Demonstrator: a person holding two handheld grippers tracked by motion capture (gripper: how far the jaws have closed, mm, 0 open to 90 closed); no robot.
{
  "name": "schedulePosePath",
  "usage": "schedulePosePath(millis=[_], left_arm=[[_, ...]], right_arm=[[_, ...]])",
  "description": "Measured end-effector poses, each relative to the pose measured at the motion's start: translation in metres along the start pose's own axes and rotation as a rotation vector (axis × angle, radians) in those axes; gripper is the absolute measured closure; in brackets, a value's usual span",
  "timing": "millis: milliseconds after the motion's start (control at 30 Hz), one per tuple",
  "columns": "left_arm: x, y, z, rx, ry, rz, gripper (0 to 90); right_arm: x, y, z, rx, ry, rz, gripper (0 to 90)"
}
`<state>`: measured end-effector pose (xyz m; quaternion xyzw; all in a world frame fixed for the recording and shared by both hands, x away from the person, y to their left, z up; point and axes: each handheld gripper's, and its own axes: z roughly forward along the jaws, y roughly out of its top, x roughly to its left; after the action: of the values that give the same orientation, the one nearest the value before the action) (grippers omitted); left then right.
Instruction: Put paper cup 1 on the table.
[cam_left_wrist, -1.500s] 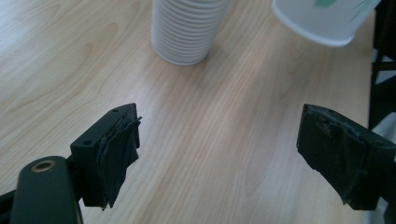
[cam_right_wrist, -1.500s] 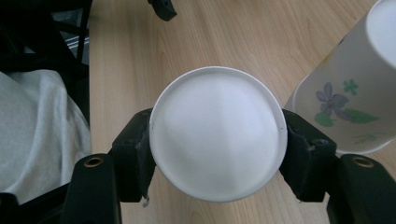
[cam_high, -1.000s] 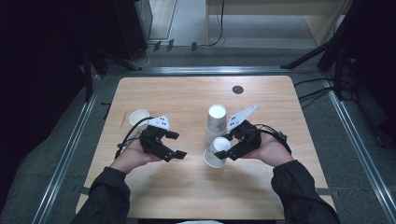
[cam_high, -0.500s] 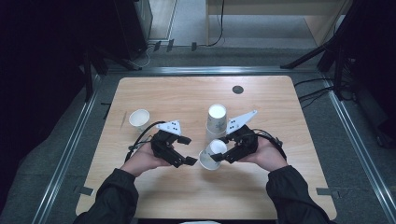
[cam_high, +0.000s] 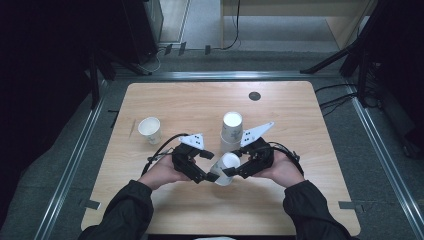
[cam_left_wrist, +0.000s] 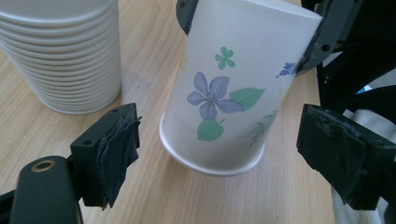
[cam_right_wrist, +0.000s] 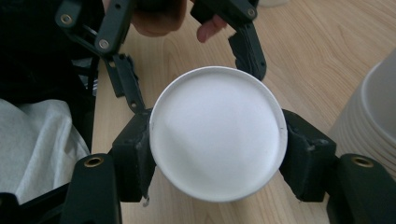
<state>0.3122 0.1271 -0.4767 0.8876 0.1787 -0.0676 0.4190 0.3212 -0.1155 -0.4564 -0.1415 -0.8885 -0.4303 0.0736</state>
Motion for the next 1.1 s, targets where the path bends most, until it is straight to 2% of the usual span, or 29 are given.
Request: schedulePosePath(millis=[200,667,733,967,1100], left_arm=[[-0.003,0.001,0.008,-0.003,-0.01,0.01,13.0],[-0.006,0.001,0.014,-0.007,-0.014,0.029,13.2],[-0.007,0.001,0.014,-0.004,-0.025,0.044,13.7],[-0.008,-0.001,0.017,0.012,-0.013,0.053,14.2],[-0.006,-0.002,0.016,0.015,-0.022,0.059,23.0]], right_arm=[[0.002,0.002,0.001,-0.006,0.016,0.009,35.7],[0.003,0.008,-0.001,-0.034,0.046,0.023,35.8],[0.002,0.008,0.0,-0.039,0.055,0.028,35.8],[0.0,0.01,0.002,-0.042,0.066,0.035,35.8],[0.0,0.01,0.0,-0.045,0.074,0.042,36.2]])
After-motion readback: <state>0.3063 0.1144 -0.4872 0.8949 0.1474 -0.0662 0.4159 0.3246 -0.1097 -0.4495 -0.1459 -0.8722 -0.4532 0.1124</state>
